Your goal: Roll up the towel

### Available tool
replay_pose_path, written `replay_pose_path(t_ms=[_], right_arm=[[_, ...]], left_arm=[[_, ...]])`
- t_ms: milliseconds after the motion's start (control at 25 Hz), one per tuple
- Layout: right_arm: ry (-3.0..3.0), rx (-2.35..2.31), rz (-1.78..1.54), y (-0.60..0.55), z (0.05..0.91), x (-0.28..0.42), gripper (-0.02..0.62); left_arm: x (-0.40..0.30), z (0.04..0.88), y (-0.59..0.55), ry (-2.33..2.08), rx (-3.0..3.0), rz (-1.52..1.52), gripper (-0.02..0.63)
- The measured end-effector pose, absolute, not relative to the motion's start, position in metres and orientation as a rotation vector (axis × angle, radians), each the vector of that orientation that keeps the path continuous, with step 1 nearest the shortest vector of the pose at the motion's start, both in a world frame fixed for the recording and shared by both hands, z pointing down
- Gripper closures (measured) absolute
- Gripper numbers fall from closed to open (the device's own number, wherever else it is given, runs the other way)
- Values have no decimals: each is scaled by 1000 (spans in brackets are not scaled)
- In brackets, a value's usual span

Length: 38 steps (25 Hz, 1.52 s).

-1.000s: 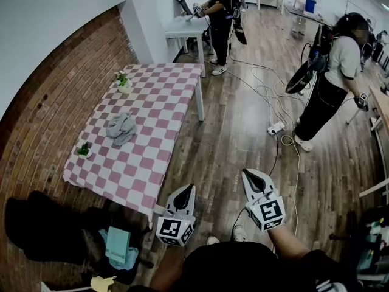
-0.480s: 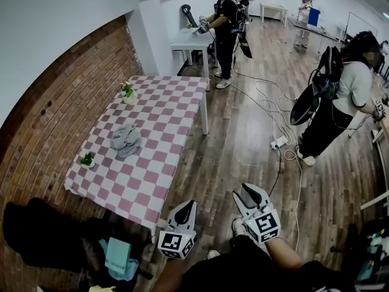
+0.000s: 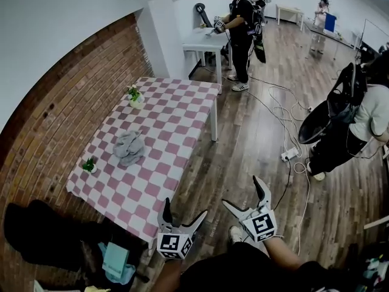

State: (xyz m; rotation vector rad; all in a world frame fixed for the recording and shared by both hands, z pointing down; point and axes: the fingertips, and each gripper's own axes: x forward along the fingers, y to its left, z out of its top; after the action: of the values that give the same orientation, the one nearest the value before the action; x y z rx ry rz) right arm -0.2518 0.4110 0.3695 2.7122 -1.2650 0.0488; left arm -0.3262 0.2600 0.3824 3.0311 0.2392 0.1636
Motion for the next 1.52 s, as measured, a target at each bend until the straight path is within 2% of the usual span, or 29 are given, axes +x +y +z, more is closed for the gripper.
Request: replay_pose_path(t_ms=[80, 200, 480, 720, 1040, 1520], right_arm=[[-1321, 2682, 37, 405, 371, -233, 39], [-1398, 2633, 64, 399, 371, -202, 5], [-1579, 2508, 92, 386, 388, -137, 5], [-1756, 2401, 145, 354, 402, -112, 5], [-1891, 2220, 174, 283, 429, -96, 6], [-1904, 1993, 103, 139, 435, -43, 8]], left_arm=[[-308, 383, 258, 199, 3035, 162, 12], [-281, 384, 256, 127, 3041, 174, 12], [-237, 397, 240, -29, 3064, 268, 12], [-230, 408, 218, -186, 3066, 336, 13], [-225, 436, 166, -325, 3015, 420, 26], [-172, 447, 55, -396, 2961, 426, 44]])
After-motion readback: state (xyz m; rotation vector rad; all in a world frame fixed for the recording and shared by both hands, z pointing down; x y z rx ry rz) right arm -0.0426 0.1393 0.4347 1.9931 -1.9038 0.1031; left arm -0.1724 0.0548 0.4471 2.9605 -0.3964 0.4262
